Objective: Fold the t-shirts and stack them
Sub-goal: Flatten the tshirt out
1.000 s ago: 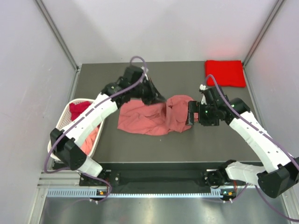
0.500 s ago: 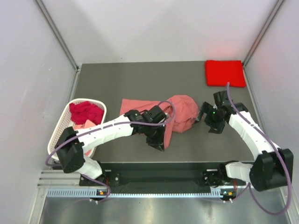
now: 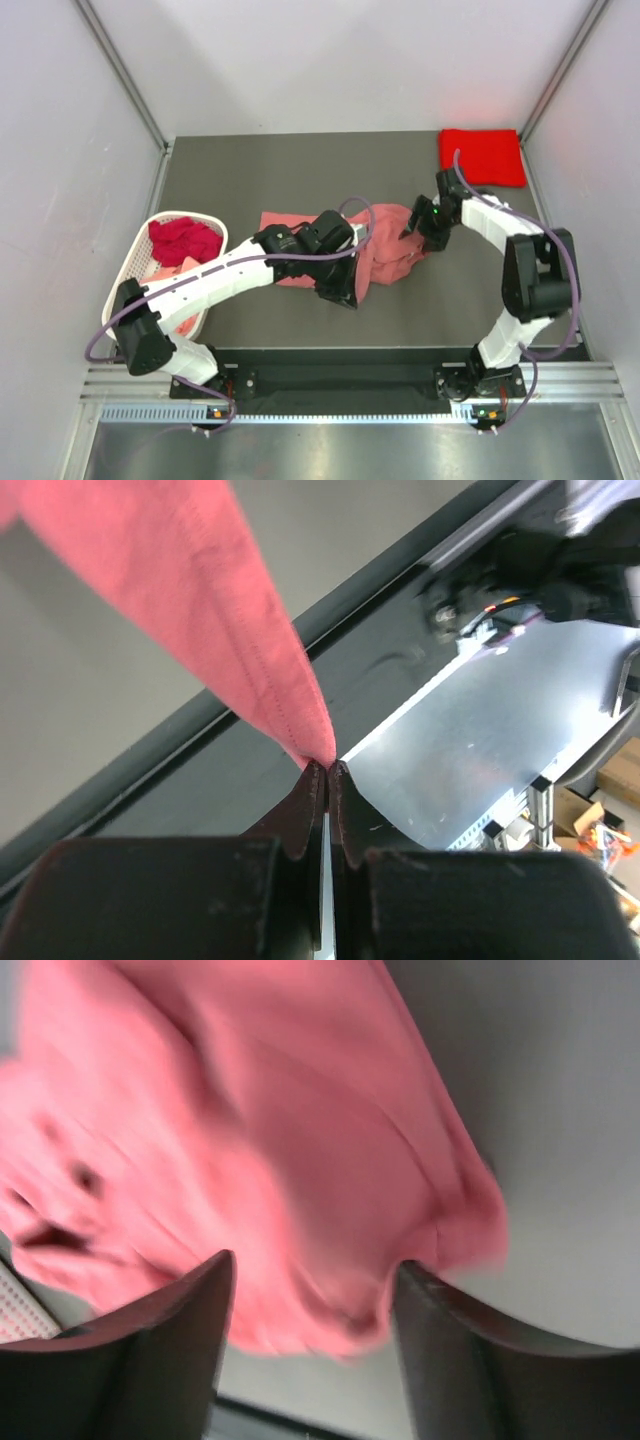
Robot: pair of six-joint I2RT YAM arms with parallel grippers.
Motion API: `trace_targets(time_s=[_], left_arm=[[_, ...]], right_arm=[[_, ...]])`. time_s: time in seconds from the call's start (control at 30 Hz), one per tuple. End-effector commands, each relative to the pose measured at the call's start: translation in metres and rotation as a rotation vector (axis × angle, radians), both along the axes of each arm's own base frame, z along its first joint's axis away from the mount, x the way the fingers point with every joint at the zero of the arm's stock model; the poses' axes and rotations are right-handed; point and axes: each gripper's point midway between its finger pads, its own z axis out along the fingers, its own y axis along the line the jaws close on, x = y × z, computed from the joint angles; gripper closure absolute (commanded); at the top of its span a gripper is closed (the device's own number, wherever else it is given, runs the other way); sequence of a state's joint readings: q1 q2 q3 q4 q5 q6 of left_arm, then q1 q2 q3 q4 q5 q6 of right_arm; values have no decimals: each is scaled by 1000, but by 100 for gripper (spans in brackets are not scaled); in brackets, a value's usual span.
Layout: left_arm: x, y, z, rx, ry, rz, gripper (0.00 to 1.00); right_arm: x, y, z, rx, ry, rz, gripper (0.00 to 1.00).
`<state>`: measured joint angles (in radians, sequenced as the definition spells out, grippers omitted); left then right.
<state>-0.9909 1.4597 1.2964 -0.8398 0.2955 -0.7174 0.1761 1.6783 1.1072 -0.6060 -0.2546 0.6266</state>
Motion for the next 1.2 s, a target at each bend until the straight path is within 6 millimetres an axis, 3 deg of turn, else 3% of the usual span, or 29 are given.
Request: trace_targets(time_s=[0.0, 0.03, 0.1, 0.13, 0.2, 0.23, 0.27, 0.3, 0.33, 0.37, 0.4, 0.43, 0.47, 0.5, 0.53, 0.57, 0.6, 0.63, 0.67, 0.7, 0.73, 0.8, 0.83, 0.87, 0.93, 1.03, 1.07, 1.13, 1.17], left_arm=[[9, -10, 48, -104, -120, -51, 100], [13, -16, 65, -142, -163, -70, 100], [17, -25, 78, -177, -199, -108, 100], [22, -32, 95, -210, -242, -135, 100], [21, -41, 99, -215, -239, -179, 100], [25, -55, 100, -217, -238, -207, 100], [18, -64, 99, -219, -233, -245, 100], [14, -72, 98, -214, -227, -272, 100], [16, -88, 96, -209, -240, -298, 98], [7, -98, 93, -201, -242, -329, 95], [5, -101, 89, -175, -239, -332, 89], [11, -107, 84, -148, -251, -310, 72], [11, -107, 79, -131, -249, -297, 66], [11, -104, 73, -116, -241, -281, 55], [15, -103, 71, -105, -254, -252, 53], [17, -103, 75, -121, -269, -236, 36], [15, -98, 83, -138, -287, -225, 35], [20, -90, 73, -105, -300, -194, 34], [24, -85, 74, -103, -319, -167, 34], [26, -73, 73, -82, -332, -136, 34], [32, -65, 72, -72, -333, -93, 37], [47, -42, 64, -15, -375, 15, 47], [57, -32, 61, 0, -371, 79, 54], [67, -18, 55, 41, -374, 137, 66], [78, 7, 38, 95, -313, 242, 73], [106, 58, 9, 173, -208, 436, 63], [126, 80, 4, 182, -195, 528, 60], [142, 109, -8, 186, -159, 626, 52], [153, 111, -7, 159, -173, 650, 52]], right_arm=[[71, 30, 22, 10, -173, 83, 40], [83, 36, 25, 5, -186, 101, 52], [123, 56, 44, -13, -233, 161, 63], [158, 68, 94, -8, -354, 175, 69], [173, 74, 99, -39, -335, 214, 69], [182, 78, 115, -26, -364, 226, 64], [199, 83, 165, 3, -484, 237, 54], [194, 71, 155, 0, -409, 225, 38], [193, 61, 164, -3, -408, 204, 7], [182, 50, 148, -8, -339, 191, 2], [171, 30, 164, -9, -352, 170, 0], [147, 18, 127, -30, -240, 170, 0], [134, 7, 122, -53, -233, 185, 0], [119, -8, 148, -84, -300, 176, 0], [93, -18, 122, -116, -222, 186, 0], [74, -26, 143, -142, -277, 194, 0], [61, -32, 141, -159, -276, 184, 0], [39, -34, 122, -152, -225, 182, 0], [21, -33, 138, -134, -267, 173, 0], [7, -32, 134, -117, -249, 174, 0], [-16, -32, 113, -106, -179, 171, 0], [-47, -23, 116, -60, -195, 198, 3], [-67, -20, 96, -49, -139, 208, 7], [-80, -16, 99, -37, -157, 219, 9], [-111, -6, 77, -42, -101, 261, 12], [-145, -2, 49, -41, -55, 259, 18], [-152, 0, 45, -27, -45, 242, 20], [-163, 5, 31, 9, -16, 228, 29], [-164, 8, 31, 19, -25, 233, 30]])
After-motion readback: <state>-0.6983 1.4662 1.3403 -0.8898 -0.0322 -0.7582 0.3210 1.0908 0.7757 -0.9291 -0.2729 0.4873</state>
